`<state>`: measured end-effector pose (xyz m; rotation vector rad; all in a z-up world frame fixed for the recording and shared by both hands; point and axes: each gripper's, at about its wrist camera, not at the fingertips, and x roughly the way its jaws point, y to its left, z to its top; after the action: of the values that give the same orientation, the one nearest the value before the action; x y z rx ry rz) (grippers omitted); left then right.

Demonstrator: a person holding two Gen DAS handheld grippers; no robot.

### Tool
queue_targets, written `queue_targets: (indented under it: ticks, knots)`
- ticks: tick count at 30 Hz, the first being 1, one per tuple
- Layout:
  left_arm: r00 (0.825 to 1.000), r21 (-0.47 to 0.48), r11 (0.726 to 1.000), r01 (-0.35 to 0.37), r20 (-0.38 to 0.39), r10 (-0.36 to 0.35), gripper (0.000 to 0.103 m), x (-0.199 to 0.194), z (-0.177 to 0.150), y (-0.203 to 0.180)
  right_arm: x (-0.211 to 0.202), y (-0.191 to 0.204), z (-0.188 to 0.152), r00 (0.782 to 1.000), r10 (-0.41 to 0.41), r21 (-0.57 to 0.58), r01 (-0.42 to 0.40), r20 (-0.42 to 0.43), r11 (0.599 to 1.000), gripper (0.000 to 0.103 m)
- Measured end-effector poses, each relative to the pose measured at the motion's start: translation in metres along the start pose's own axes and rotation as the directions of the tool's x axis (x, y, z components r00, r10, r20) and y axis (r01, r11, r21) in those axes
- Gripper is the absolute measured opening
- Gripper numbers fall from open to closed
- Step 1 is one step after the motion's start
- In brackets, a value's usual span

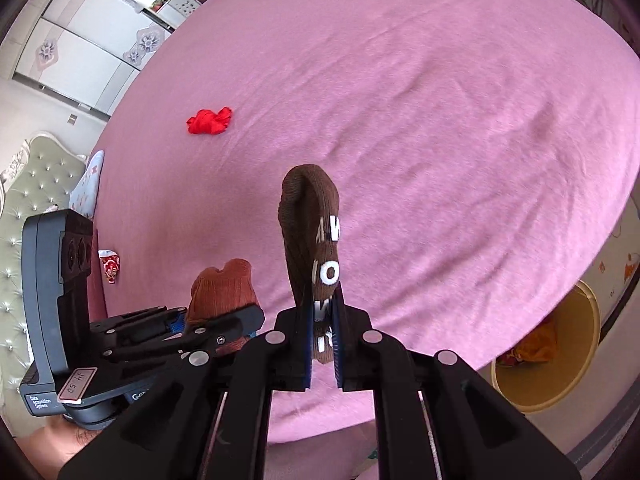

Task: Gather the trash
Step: 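Carry both socks over the yellow bucket and open both tools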

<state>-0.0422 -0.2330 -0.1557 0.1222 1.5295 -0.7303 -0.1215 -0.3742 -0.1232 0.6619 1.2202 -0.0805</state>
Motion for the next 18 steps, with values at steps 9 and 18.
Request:
queue_targets:
  ticks: [9, 18]
  knots:
    - [0.992, 0.197, 0.98, 0.007, -0.126, 0.018, 0.03, 0.067, -0.011, -0.146, -0.06, -0.153, -0.053, 0.998, -0.063, 0.226, 0.055, 0.028, 0.973, 0.008]
    - [0.966, 0.369, 0.928, 0.057, -0.254, 0.042, 0.03, 0.154, -0.032, -0.263, -0.091, -0.271, -0.117, 0.992, -0.127, 0.397, 0.112, 0.012, 0.911, 0.008]
